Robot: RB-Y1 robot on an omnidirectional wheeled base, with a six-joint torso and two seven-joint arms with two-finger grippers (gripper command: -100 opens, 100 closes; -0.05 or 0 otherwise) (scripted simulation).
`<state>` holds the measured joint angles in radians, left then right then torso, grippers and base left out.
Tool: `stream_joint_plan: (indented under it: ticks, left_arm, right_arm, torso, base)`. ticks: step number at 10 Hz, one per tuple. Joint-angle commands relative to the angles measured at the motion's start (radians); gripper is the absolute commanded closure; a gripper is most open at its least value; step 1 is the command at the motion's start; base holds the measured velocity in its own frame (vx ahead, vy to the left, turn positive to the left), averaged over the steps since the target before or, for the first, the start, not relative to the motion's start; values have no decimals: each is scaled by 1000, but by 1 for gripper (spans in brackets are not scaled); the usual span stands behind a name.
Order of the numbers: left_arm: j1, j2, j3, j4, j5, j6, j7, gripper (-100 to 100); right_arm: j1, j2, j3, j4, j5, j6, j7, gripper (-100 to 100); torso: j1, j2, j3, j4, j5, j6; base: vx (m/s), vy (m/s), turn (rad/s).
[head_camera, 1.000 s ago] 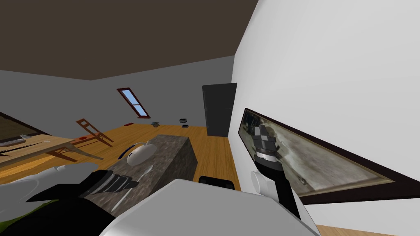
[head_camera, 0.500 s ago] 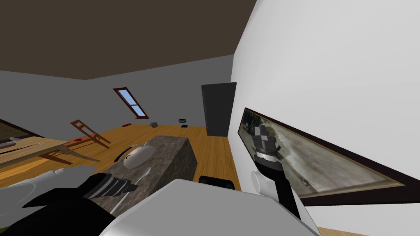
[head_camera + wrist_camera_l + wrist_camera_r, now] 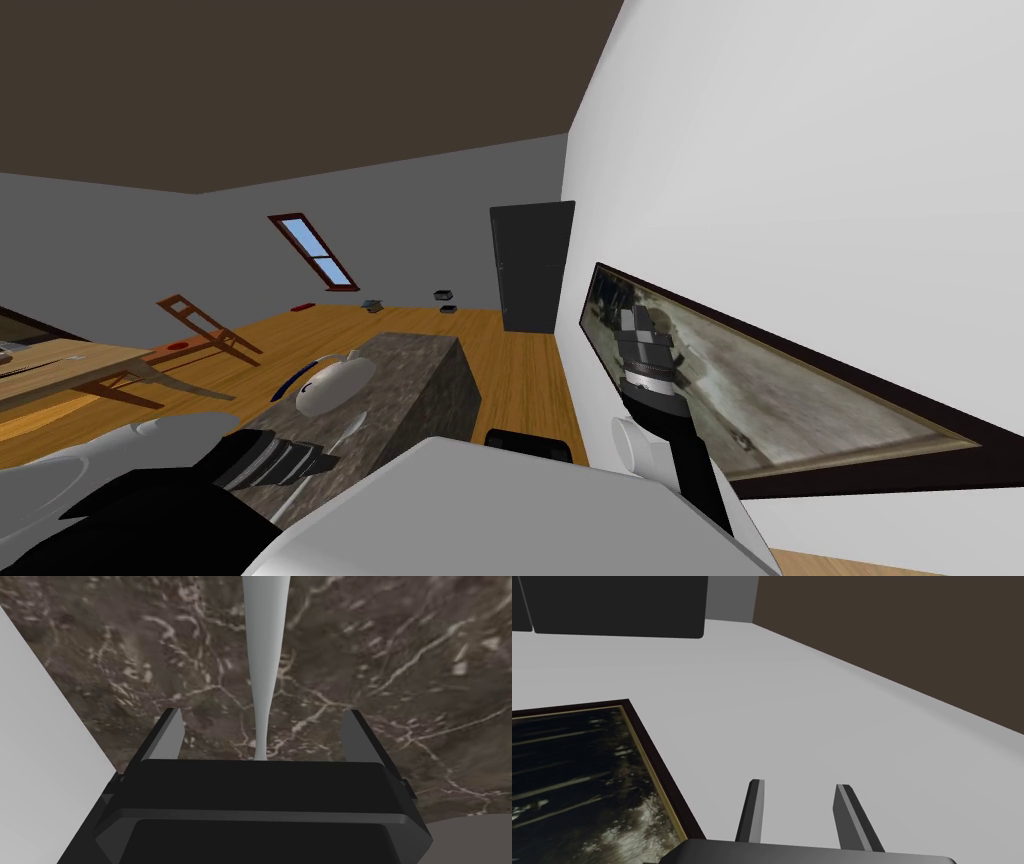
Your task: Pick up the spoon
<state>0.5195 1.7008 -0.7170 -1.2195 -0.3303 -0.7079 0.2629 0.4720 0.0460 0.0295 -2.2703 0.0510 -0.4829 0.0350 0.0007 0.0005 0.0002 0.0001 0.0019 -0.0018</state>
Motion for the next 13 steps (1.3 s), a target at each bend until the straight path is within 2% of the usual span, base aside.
stream_joint_plan:
  ticks: [1,5,6,7,10,11,12,13]
  left_arm:
    - [0,0,0,0,0,0,0,100]
    - [0,0,0,0,0,0,0,100]
    - [0,0,0,0,0,0,0,0]
    - [-2,0,0,5,-2,-6,0,100]
    - [-14,27,12,42,-5,-68,4,100]
    - [-16,31,14,47,-6,-77,5,100]
    - [-5,34,15,33,4,-63,-1,100]
    - [-5,34,15,34,5,-66,-2,0]
  right_arm:
    - [0,0,0,0,0,0,0,0]
    - [0,0,0,0,0,0,0,0]
    - [0,0,0,0,0,0,0,0]
    - [0,0,0,0,0,0,0,0]
    - [0,0,0,0,0,0,0,0]
    - [0,0,0,0,0,0,0,0]
    - [0,0,0,0,0,0,0,0]
    - [0,0,0,0,0,0,0,0]
  torso:
    - [0,0,0,0,0,0]
    - [1,0,0,0,1,0]
    - [1,0,0,0,1,0]
    - [1,0,0,0,1,0]
    - [-1,0,0,0,0,0]
    - [-2,0,0,0,0,0]
    - [-1,0,0,0,0,0]
    - [0,0,0,0,1,0]
  base:
    - [0,0,0]
    - [0,0,0]
    - [0,0,0]
    - [-2,-4,46]
    - [-5,-27,49]
    - [-5,-26,27]
    - [-2,-10,5]
    - [0,0,0]
